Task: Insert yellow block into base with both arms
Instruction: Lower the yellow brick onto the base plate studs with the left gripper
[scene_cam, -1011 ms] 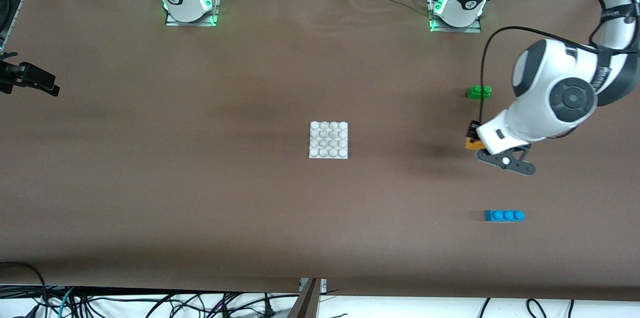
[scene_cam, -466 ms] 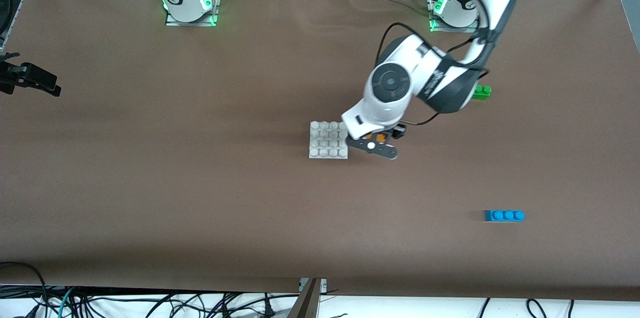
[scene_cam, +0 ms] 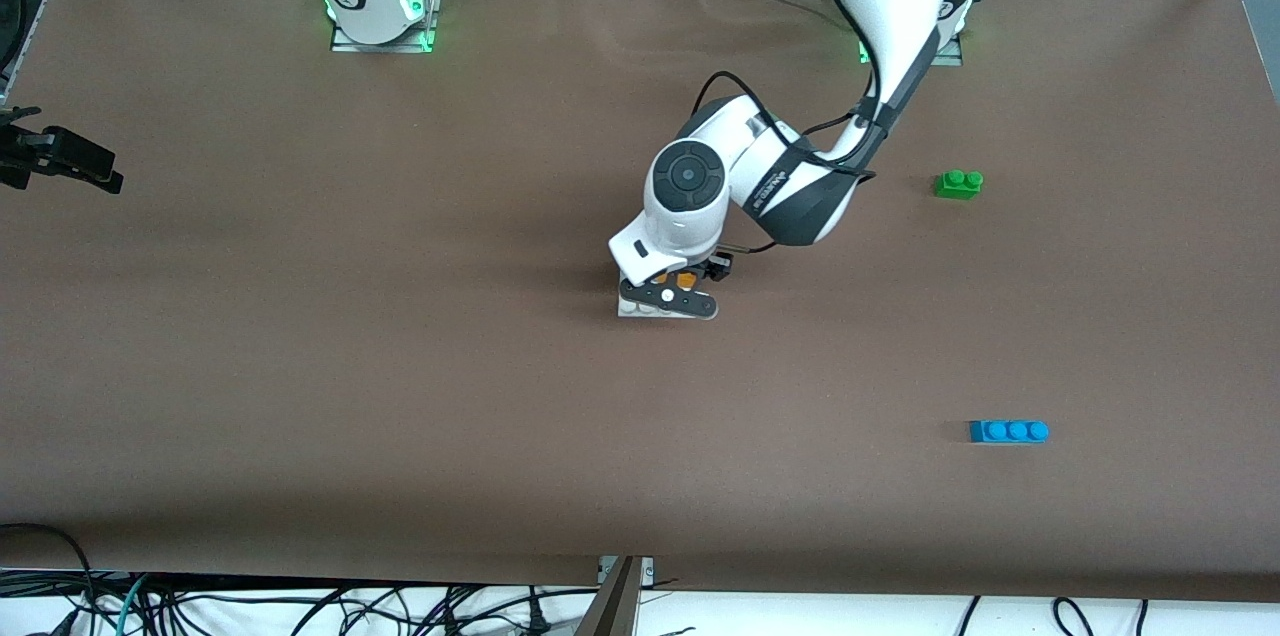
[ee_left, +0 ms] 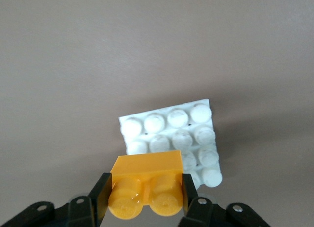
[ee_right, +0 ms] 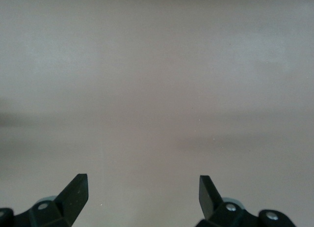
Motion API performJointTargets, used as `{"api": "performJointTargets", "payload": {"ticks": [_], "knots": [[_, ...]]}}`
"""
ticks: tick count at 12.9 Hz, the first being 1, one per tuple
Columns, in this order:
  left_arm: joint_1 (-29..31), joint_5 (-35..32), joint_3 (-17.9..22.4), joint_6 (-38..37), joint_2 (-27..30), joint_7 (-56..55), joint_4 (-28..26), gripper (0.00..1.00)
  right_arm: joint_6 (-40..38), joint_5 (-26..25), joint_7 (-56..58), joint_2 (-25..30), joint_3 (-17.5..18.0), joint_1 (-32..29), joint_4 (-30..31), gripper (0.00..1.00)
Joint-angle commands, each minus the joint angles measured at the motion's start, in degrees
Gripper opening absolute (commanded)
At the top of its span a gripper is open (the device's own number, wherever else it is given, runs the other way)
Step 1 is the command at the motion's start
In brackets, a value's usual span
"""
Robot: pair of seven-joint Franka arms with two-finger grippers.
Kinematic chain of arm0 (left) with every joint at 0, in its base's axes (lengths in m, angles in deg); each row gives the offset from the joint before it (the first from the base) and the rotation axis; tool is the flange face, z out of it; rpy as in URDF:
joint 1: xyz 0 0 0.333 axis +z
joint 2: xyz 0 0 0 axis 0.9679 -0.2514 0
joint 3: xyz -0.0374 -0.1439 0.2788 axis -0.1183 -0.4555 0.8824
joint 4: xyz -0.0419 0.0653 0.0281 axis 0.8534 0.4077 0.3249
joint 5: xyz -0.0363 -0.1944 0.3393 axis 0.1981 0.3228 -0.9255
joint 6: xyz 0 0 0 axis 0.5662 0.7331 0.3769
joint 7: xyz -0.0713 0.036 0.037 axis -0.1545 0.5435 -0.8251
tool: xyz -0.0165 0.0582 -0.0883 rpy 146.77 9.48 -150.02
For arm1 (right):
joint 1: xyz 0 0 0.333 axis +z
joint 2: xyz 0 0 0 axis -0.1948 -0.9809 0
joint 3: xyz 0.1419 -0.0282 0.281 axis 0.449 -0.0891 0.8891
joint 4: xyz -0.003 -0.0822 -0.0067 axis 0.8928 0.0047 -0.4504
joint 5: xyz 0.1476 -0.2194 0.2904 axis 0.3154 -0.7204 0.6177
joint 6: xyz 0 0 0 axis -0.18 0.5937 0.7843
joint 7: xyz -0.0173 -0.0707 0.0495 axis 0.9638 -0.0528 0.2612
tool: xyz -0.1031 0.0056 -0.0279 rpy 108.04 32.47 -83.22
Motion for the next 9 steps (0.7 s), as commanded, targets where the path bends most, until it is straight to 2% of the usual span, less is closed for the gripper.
{"api": "performJointTargets", "payload": {"ticks": [1,9], "knots": [[-1.35,-0.12,0.72,1.10,-3.32,-1.18,2.59,0.20,-0.29,-0.52,0.83,0.38,0.70,-0.69,0.14,1.00],[-2.84,-0.21,0.54,1.72,-5.70,-1.18,2.15,0.20,-0.29,-0.52,0.83,0.38,0.61,-0.69,0.22,1.00]]}}
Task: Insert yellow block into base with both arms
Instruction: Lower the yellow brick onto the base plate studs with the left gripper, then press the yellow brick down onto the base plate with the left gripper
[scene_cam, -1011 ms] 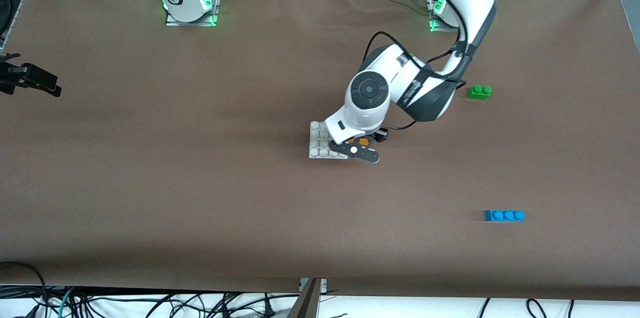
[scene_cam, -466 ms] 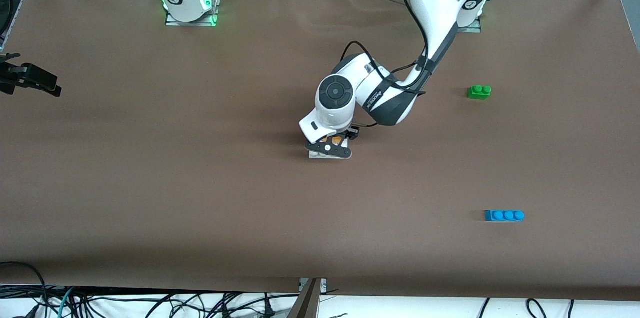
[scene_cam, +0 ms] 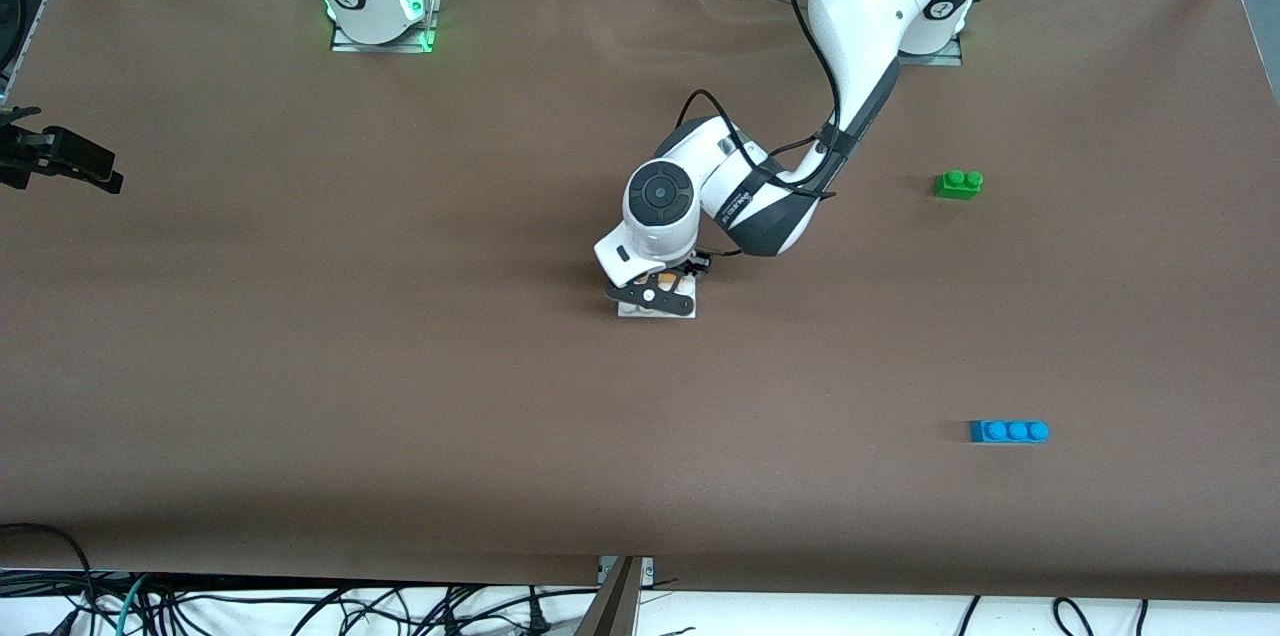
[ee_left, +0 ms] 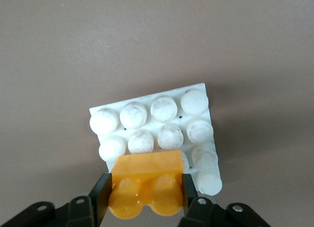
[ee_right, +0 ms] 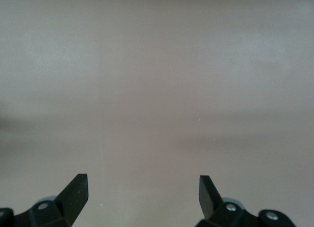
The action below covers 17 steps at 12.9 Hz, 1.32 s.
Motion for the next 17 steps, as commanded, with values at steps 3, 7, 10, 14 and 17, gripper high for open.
{"api": "performJointTargets", "payload": {"ticks": [3,7,10,14,17], "knots": [[-1.83,-0.21,0.64,0.52,-1.32,-0.64,2.00,0.20,-0.29,-0.52,0.83,0.38,0.61,-0.86,0.22,1.00],[-1.92,-0.82,0.73,0.52,-1.40,-0.46,1.65,0.20,-0.20,-0.52,0.83,0.30,0.52,-0.86,0.22,1.00],[-1.92,-0.83,0.73,0.52,-1.67,-0.55,1.65,0.20,-0.20,-0.52,0.83,0.30,0.52,-0.86,0.22,1.00],[-1.92,-0.74,0.73,0.52,-1.93,-0.03,1.65,0.22,-0.11,-0.52,0.83,0.21,0.52,-0.86,0.22,1.00],[-1.92,-0.65,0.73,0.52,-2.11,-0.55,1.65,0.24,-0.11,-0.52,0.92,0.21,0.52,-0.86,0.22,1.00]]}}
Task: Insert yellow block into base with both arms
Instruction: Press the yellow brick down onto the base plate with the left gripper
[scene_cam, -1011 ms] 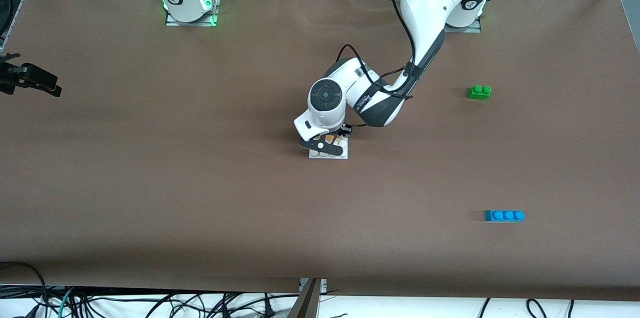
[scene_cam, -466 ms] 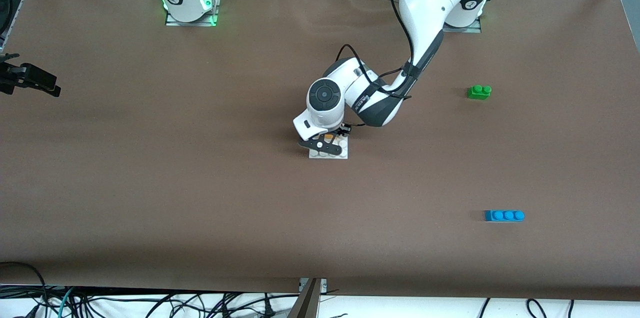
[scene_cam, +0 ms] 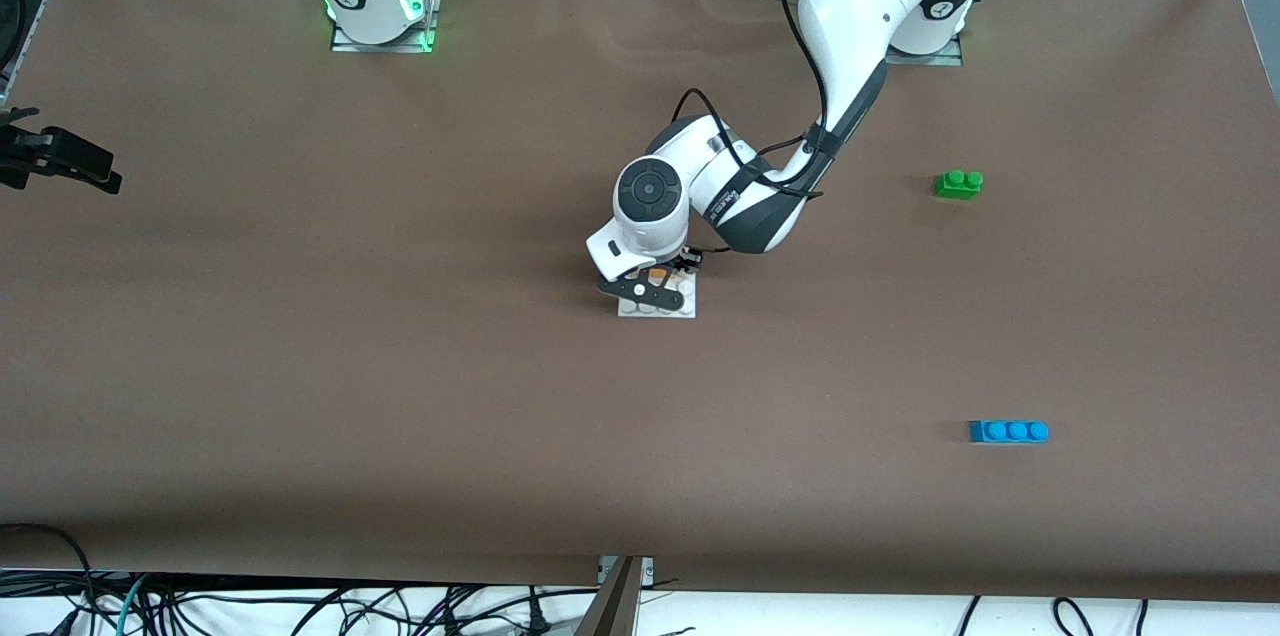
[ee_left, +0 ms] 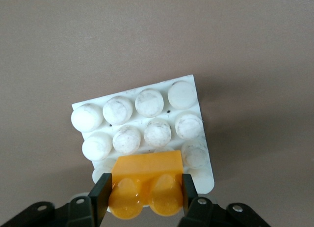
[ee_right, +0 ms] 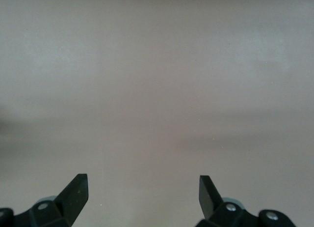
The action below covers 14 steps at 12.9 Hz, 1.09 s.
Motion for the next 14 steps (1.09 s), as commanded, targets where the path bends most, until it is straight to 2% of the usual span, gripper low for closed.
{"api": "performJointTargets", "payload": {"ticks": [1,10,14], "knots": [[-0.85,-0.65,0.64,-0.02,-1.43,-0.52,1.54,0.24,-0.11,-0.52,0.92,0.26,0.53,-0.68,0.22,1.00],[-0.50,-0.12,0.64,-0.19,-1.43,0.18,1.54,0.19,-0.11,-0.52,0.83,0.26,0.53,-0.77,0.22,1.00],[-0.41,2.16,0.64,-0.19,-1.34,0.18,1.63,0.17,-0.11,-0.52,0.92,0.26,0.53,-0.77,0.22,1.00]]}}
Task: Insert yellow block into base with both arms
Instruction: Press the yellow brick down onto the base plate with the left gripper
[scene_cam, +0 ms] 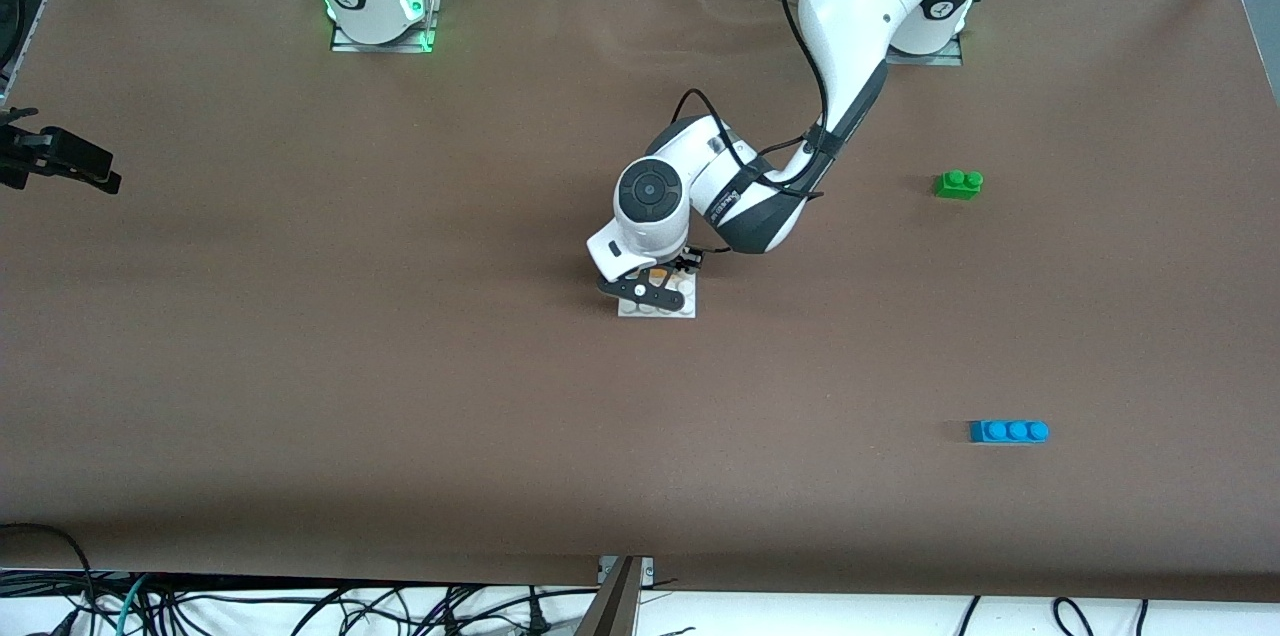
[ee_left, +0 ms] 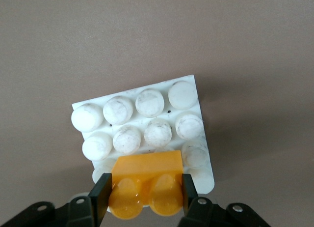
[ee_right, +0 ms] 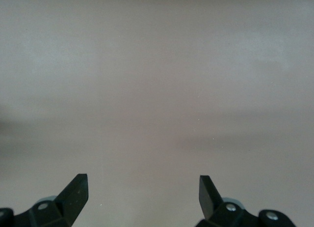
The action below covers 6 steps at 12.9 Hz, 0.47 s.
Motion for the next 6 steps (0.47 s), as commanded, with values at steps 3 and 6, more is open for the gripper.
{"api": "performJointTargets", "payload": {"ticks": [3,6], "knots": [[-0.36,1.69,0.45,-0.36,-1.15,0.27,1.60,0.16,-0.11,-0.52,0.92,0.27,0.53,-0.70,0.22,1.00],[-0.36,1.69,0.45,-0.37,-1.24,0.27,1.69,0.14,-0.03,-0.52,0.92,0.27,0.53,-0.70,0.22,1.00]]}}
